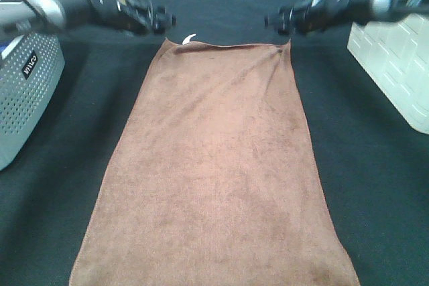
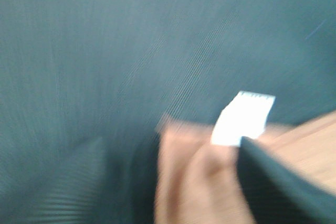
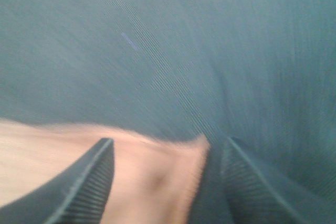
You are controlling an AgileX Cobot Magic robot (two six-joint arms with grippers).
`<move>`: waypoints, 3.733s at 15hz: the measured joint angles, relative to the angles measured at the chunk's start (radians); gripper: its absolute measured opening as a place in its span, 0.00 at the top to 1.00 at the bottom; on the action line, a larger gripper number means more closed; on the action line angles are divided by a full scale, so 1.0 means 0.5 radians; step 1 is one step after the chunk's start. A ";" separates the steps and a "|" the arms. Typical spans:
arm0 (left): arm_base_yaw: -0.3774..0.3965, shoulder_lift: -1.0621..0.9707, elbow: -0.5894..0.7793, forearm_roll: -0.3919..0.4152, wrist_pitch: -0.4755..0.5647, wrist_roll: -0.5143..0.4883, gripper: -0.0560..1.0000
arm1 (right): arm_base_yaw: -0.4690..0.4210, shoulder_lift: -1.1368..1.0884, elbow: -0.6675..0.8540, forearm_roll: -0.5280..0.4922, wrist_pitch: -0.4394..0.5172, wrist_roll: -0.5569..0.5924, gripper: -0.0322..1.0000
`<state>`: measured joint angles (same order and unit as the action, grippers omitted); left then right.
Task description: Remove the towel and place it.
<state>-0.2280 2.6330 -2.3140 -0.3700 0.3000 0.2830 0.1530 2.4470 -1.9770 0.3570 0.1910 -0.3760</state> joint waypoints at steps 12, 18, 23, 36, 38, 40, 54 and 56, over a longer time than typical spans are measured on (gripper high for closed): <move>0.618 -1.158 0.000 0.510 1.822 -0.402 0.16 | -0.022 -1.416 -0.006 -0.884 1.938 0.810 0.38; 0.802 -1.788 0.820 0.486 1.822 -0.322 0.16 | -0.044 -1.776 0.450 -0.838 2.038 0.946 0.41; 0.802 -2.848 2.144 0.470 1.666 -0.304 0.16 | -0.044 -2.618 1.452 -0.696 2.056 0.956 0.41; 0.802 -4.770 3.570 0.506 1.336 -0.334 0.16 | -0.044 -4.376 2.612 -0.714 1.828 0.804 0.41; 0.802 -4.940 3.584 0.500 1.248 -0.334 0.16 | -0.044 -4.558 2.756 -0.714 1.690 0.774 0.41; 0.802 -5.112 3.592 0.468 1.238 -0.334 0.16 | -0.044 -4.774 2.888 -0.714 1.586 0.772 0.41; 0.802 -5.276 3.630 0.344 1.496 -0.236 0.16 | -0.044 -4.902 2.952 -0.660 1.732 0.726 0.41; 0.802 -5.276 3.630 0.344 1.496 -0.236 0.16 | -0.044 -4.902 2.952 -0.660 1.732 0.726 0.41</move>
<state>0.1730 -0.0050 -0.4990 -0.1980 1.0480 0.1650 0.1310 -0.0040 -0.5010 0.0270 1.0570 -0.0130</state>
